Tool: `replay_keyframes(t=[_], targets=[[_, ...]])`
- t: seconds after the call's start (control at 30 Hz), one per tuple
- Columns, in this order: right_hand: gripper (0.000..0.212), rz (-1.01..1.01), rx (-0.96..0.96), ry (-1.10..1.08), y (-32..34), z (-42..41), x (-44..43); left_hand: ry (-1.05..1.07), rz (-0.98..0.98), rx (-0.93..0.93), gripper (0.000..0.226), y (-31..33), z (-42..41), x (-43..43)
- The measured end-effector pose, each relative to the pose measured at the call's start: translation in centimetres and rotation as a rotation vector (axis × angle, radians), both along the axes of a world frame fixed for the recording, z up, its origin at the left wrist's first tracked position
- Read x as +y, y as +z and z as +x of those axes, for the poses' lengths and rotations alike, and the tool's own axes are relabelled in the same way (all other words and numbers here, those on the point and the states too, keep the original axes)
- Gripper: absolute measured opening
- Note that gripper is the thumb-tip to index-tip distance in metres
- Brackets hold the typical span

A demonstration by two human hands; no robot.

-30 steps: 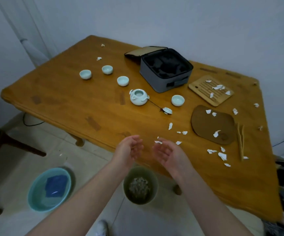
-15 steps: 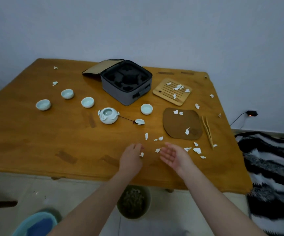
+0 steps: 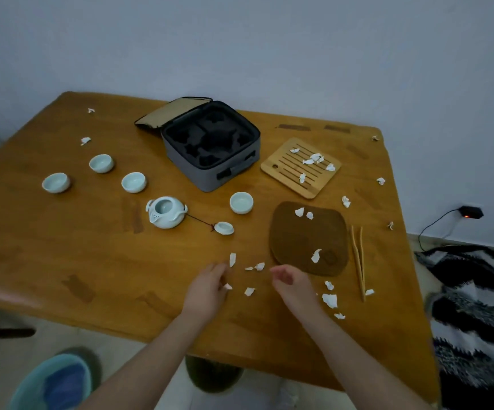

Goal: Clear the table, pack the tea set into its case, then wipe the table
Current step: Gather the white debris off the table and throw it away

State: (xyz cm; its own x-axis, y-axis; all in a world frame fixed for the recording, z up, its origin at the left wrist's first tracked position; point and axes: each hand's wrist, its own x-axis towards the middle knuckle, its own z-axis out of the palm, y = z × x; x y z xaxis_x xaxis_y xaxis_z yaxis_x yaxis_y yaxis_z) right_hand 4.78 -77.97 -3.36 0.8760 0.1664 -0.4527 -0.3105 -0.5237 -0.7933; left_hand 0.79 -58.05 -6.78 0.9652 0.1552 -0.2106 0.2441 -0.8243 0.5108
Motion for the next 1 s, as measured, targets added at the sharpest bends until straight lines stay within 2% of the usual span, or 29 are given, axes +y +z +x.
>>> replay_keyframes(t=[0.17,0.27,0.33,0.4,0.47,0.57,0.73,0.9,1.0], targets=[[0.027,-0.031,-0.028,0.146,-0.9,1.3,0.0,0.094,-0.139,-0.062,0.035,-0.2,1.3,-1.7],[0.028,-0.045,-0.068,0.202,-1.0,1.8,0.0,0.094,-0.111,-0.182,0.036,0.1,1.0,-2.0],[0.029,-0.042,-0.100,0.218,-1.0,2.0,-0.1,0.027,-0.012,-0.186,0.062,-0.1,0.3,-1.7],[0.027,-0.052,-0.112,0.241,-0.8,2.3,-0.4,-0.056,0.108,-0.077,0.091,-0.6,-0.2,-1.5],[0.027,-0.046,-0.119,0.241,-0.9,2.6,-0.7,-0.121,0.213,0.037,0.103,-1.2,-0.1,-1.6],[0.028,-0.032,-0.122,0.219,-1.0,2.9,-1.4,-0.172,0.307,0.036,0.094,-2.2,1.1,-2.3],[0.029,0.005,-0.136,0.162,-0.7,3.1,-3.4,-0.217,0.457,-0.277,0.059,-3.4,3.4,-4.1],[0.029,0.050,-0.177,0.145,-0.6,3.6,-5.5,-0.240,0.377,-0.396,0.034,-4.4,4.6,-4.6],[0.030,0.056,-0.195,0.125,-0.7,3.7,-6.2,-0.228,0.382,-0.421,0.031,-4.2,4.8,-4.7]])
